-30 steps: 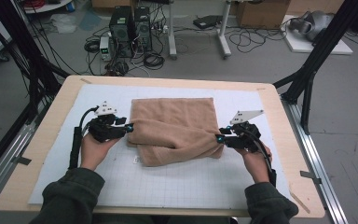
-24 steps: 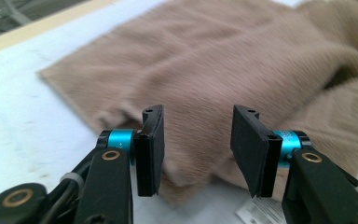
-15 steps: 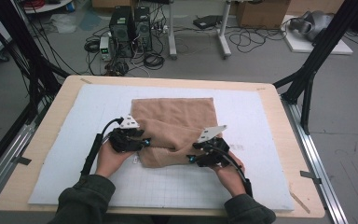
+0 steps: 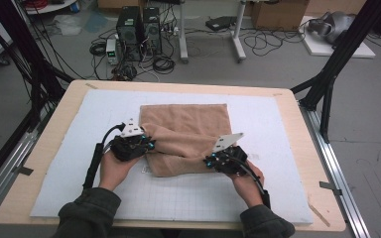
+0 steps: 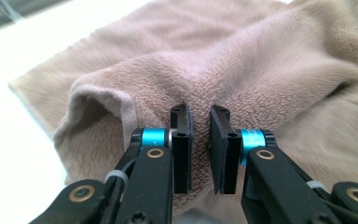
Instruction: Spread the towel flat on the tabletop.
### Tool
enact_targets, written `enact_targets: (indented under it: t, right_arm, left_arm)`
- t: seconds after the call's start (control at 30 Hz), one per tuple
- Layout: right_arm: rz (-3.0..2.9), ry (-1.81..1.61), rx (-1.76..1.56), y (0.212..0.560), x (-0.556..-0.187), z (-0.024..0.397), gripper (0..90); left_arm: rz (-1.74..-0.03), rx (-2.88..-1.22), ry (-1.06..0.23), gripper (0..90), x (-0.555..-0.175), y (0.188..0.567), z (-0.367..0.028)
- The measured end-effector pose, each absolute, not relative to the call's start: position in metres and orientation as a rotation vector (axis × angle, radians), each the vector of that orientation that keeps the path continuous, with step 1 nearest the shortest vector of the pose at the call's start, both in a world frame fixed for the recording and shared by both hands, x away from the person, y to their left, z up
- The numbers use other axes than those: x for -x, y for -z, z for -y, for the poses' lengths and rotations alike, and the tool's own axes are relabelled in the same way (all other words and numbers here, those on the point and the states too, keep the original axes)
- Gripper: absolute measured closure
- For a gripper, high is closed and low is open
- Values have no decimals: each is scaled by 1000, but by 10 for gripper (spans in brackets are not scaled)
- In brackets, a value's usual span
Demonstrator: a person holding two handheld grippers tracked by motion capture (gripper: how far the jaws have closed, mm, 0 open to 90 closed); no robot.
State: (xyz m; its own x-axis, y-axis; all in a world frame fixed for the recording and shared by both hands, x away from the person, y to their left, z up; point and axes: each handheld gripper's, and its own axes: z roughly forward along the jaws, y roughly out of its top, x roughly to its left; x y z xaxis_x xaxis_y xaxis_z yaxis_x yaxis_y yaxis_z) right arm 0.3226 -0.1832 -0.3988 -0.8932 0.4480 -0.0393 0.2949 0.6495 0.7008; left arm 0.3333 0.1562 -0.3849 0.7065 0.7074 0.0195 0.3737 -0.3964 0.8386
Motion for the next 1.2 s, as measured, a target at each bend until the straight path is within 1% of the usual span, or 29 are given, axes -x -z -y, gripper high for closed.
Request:
enact_targets:
  t: [0.17,0.3,0.37,0.43,0.5,0.6,0.73,0.8,0.87,0.93,1.0,1.1,1.17,1.2]
  right_arm:
    - [-2590,-1124,-613,374,-309,210,854]
    - [-2541,-1144,-589,353,-298,225,855]
    - [-2532,-1124,-578,345,-298,229,854]
    - [-2540,-1086,-590,343,-306,231,854]
    - [-2550,-1057,-620,348,-319,230,855]
    - [-2601,-1007,-701,367,-349,224,854]
    - [-2660,-948,-781,394,-379,214,854]
    - [-2679,-936,-836,407,-390,210,853]
    - [-2673,-956,-850,412,-396,211,852]
    - [-2670,-982,-874,413,-398,213,841]
    - [-2659,-989,-864,410,-397,216,797]
    - [-2644,-1012,-853,401,-388,220,741]
    - [-2623,-1021,-840,393,-380,223,727]
    - [-2596,-1045,-823,387,-372,226,700]
  left_arm:
    - [-785,-1997,-458,799,-312,365,-166]
    - [-746,-1964,-401,799,-299,353,-168]
    - [-746,-1980,-394,797,-301,352,-163]
    - [-775,-2001,-392,795,-310,358,-158]
    - [-820,-2030,-386,795,-323,370,-153]
    - [-897,-2050,-409,796,-345,388,-148]
    - [-1017,-2044,-376,793,-378,411,-150]
    - [-1049,-2022,-341,786,-387,420,-149]
    - [-1058,-2006,-341,766,-391,423,-148]
    - [-1059,-2001,-349,726,-391,422,-150]
    - [-1039,-2010,-365,661,-387,417,-153]
    - [-1001,-2015,-397,597,-375,403,-161]
    - [-963,-2018,-414,588,-366,395,-166]
    - [-951,-2022,-419,574,-362,392,-168]
